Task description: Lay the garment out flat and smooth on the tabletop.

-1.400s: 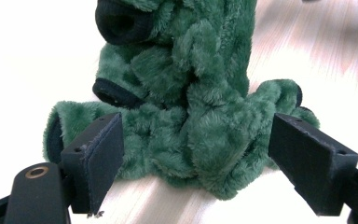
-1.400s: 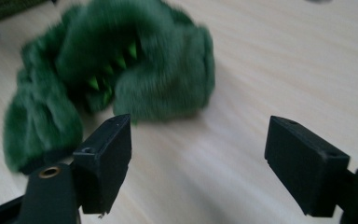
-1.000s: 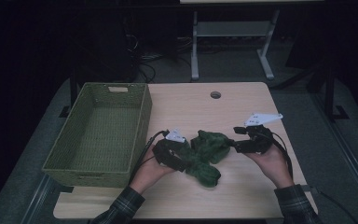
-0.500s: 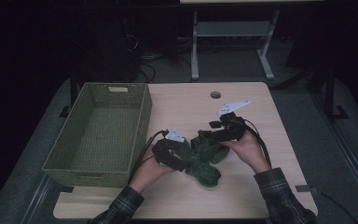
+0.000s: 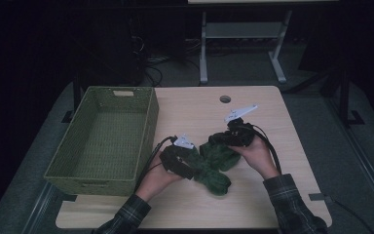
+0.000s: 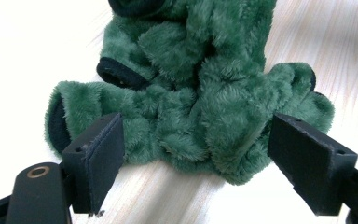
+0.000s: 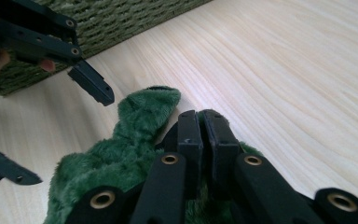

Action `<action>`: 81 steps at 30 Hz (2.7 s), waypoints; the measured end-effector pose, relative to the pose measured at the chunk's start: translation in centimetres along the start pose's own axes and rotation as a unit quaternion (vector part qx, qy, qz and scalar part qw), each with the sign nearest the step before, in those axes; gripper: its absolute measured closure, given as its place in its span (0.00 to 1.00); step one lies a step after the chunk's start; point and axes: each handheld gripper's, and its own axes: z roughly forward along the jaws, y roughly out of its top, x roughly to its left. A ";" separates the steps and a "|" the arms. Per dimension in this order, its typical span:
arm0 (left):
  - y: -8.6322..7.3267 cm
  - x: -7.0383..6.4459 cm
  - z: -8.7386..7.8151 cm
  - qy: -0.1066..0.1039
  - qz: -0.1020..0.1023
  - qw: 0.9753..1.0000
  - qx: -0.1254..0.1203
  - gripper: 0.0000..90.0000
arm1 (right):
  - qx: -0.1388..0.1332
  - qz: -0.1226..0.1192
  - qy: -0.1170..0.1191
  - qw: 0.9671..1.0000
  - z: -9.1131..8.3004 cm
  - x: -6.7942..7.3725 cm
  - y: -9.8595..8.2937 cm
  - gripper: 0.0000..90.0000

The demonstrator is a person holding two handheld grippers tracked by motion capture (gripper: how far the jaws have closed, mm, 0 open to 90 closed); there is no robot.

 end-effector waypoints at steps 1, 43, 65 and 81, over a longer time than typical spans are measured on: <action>0.0 0.0 0.0 0.000 0.000 1.000 0.001 0.21 | -0.004 0.001 -0.001 1.000 -0.3 0.0 0.0 0.95; 0.4 0.1 0.9 -0.007 -0.004 1.000 0.005 0.33 | -0.010 0.014 -0.015 1.000 -6.5 2.8 -12.4 0.93; 4.0 0.1 2.2 -0.010 0.023 1.000 -0.014 0.39 | -0.027 0.035 -0.046 0.998 -8.3 2.3 -13.7 0.69; 8.0 3.1 6.6 -0.030 0.008 0.999 -0.031 0.42 | -0.041 0.026 -0.063 0.997 -5.9 2.0 -9.2 0.48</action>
